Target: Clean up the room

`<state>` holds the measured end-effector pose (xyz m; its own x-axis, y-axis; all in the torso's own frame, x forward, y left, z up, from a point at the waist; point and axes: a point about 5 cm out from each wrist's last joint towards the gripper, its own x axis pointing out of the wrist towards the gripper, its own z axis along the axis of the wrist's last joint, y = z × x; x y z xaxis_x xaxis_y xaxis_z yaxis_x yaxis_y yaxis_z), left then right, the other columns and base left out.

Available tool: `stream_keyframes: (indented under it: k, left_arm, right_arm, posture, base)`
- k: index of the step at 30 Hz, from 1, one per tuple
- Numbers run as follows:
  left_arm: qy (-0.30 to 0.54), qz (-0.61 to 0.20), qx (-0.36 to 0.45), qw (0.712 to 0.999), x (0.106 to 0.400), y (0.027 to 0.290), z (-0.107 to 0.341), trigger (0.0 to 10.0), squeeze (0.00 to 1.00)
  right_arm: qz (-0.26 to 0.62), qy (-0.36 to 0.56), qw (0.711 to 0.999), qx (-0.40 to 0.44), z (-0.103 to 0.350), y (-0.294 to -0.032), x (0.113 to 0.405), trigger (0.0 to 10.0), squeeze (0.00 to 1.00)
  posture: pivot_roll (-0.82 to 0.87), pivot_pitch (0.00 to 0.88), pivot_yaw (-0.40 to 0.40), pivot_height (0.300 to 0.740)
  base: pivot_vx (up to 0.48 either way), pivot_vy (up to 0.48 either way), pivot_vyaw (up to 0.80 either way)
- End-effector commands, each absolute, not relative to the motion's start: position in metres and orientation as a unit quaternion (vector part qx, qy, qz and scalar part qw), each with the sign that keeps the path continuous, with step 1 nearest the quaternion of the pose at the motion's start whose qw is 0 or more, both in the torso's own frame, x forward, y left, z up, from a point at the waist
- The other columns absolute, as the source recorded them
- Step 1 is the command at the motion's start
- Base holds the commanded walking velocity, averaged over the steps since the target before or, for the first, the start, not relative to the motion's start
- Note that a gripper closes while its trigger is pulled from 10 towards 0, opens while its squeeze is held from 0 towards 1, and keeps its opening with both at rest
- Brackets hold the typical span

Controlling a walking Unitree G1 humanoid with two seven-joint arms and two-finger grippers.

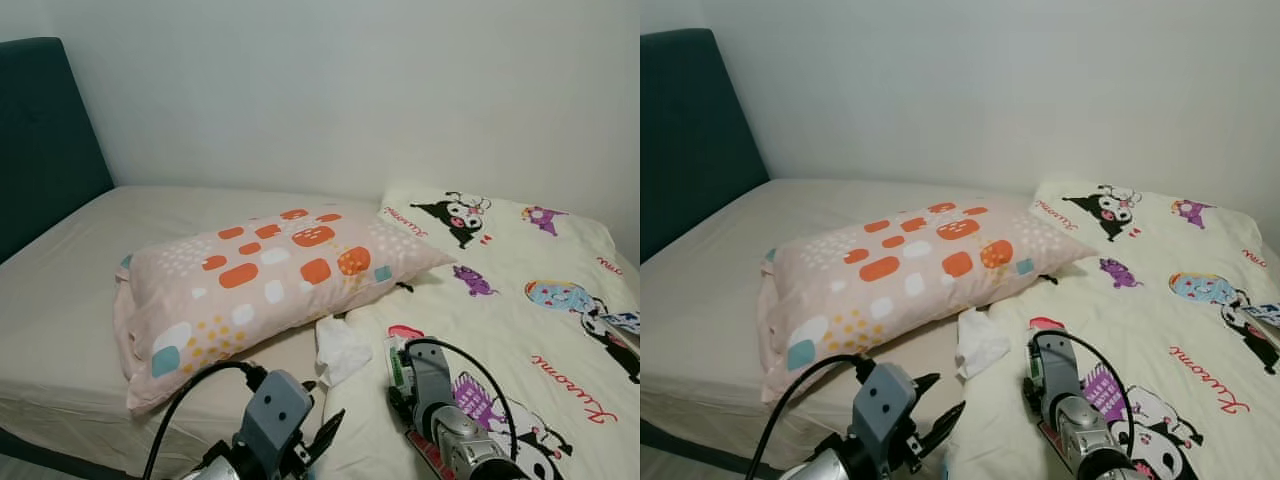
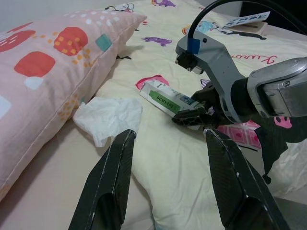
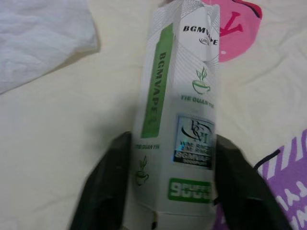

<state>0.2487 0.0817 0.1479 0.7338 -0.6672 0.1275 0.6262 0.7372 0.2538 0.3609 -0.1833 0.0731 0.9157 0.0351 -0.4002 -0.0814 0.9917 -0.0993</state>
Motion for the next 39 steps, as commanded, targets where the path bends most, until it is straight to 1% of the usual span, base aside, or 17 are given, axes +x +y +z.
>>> stream_keyframes:
  k: [1,2,14,19,20,22,24,25,32,35,36,37,38,39]
  left_arm:
    - [-0.095,-0.347,0.108,0.927,0.249,0.084,0.145,10.0,0.0]
    - [-0.095,-0.347,0.109,0.927,0.25,0.084,0.145,10.0,0.0]
    - [-0.098,-0.346,0.11,0.927,0.254,0.084,0.145,10.0,0.0]
    - [-0.099,-0.346,0.105,0.927,0.255,0.085,0.145,10.0,0.0]
    - [-0.1,-0.345,0.101,0.928,0.256,0.085,0.145,10.0,0.0]
    - [-0.1,-0.345,0.101,0.928,0.256,0.085,0.145,10.0,0.0]
    - [-0.104,-0.339,0.089,0.931,0.257,0.084,0.146,10.0,0.0]
    - [-0.104,-0.339,0.089,0.931,0.257,0.084,0.146,10.0,0.0]
    - [-0.11,-0.294,0.057,0.948,0.259,0.091,0.147,10.0,0.0]
    - [-0.106,-0.268,0.05,0.956,0.262,0.099,0.145,10.0,0.0]
    - [-0.096,-0.239,0.055,0.965,0.265,0.105,0.141,10.0,0.0]
    - [-0.096,-0.239,0.055,0.965,0.265,0.105,0.141,10.0,0.0]
    - [-0.078,-0.209,0.054,0.973,0.268,0.111,0.135,10.0,0.0]
    - [-0.078,-0.209,0.054,0.973,0.268,0.111,0.135,10.0,0.0]
  right_arm:
    - [0.028,0.226,0.973,-0.047,0.062,-0.184,0.354,0.2,0.0]
    - [0.029,0.226,0.973,-0.046,0.063,-0.184,0.354,0.0,0.0]
    - [0.025,0.221,0.974,-0.048,0.064,-0.186,0.355,0.0,0.0]
    - [0.026,0.203,0.978,-0.043,0.07,-0.184,0.359,0.0,0.0]
    - [0.029,0.195,0.98,-0.041,0.072,-0.183,0.36,0.0,0.0]
    - [0.029,0.195,0.98,-0.041,0.072,-0.183,0.36,0.0,0.0]
    - [0.026,0.173,0.984,-0.03,0.076,-0.179,0.362,0.0,0.0]
    - [0.026,0.173,0.984,-0.03,0.076,-0.179,0.362,0.0,0.0]
    - [0.031,0.133,0.991,-0.009,0.081,-0.169,0.361,0.0,0.0]
    - [0.05,0.108,0.993,-0.006,0.085,-0.16,0.359,0.0,0.0]
    - [0.055,0.087,0.995,-0.012,0.088,-0.156,0.357,0.0,0.0]
    - [0.055,0.087,0.995,-0.012,0.088,-0.156,0.357,0.0,0.0]
    - [0.055,0.07,0.996,-0.014,0.091,-0.154,0.356,0.7,0.0]
    - [0.055,0.07,0.996,-0.014,0.091,-0.154,0.356,0.7,0.0]
  posture:
    - [0.05,0.224,-0.008,0.597]
    - [0.05,0.223,-0.008,0.597]
    - [0.05,0.213,-0.007,0.597]
    - [0.03,0.193,-0.012,0.597]
    - [0.01,0.174,-0.018,0.597]
    - [0.01,0.174,-0.018,0.597]
    - [-0.01,0.148,-0.026,0.597]
    - [-0.01,0.148,-0.026,0.597]
    - [-0.03,0.116,-0.031,0.597]
    - [-0.04,0.106,-0.031,0.597]
    - [-0.04,0.09,-0.032,0.597]
    - [-0.04,0.09,-0.032,0.597]
    - [-0.04,0.087,-0.031,0.597]
    - [-0.04,0.087,-0.031,0.597]
  base:
    - [0.0,0.0,0.0]
    - [0.0,0.0,0.0]
    - [0.0,0.0,0.0]
    - [0.0,0.0,0.0]
    - [0.0,0.0,0.0]
    - [0.0,0.0,0.0]
    - [0.0,0.0,0.0]
    - [0.0,0.0,0.0]
    - [0.0,0.0,0.0]
    - [0.0,0.0,0.0]
    - [0.0,0.0,0.0]
    - [0.0,0.0,0.0]
    - [0.0,0.0,0.0]
    - [0.0,0.0,0.0]
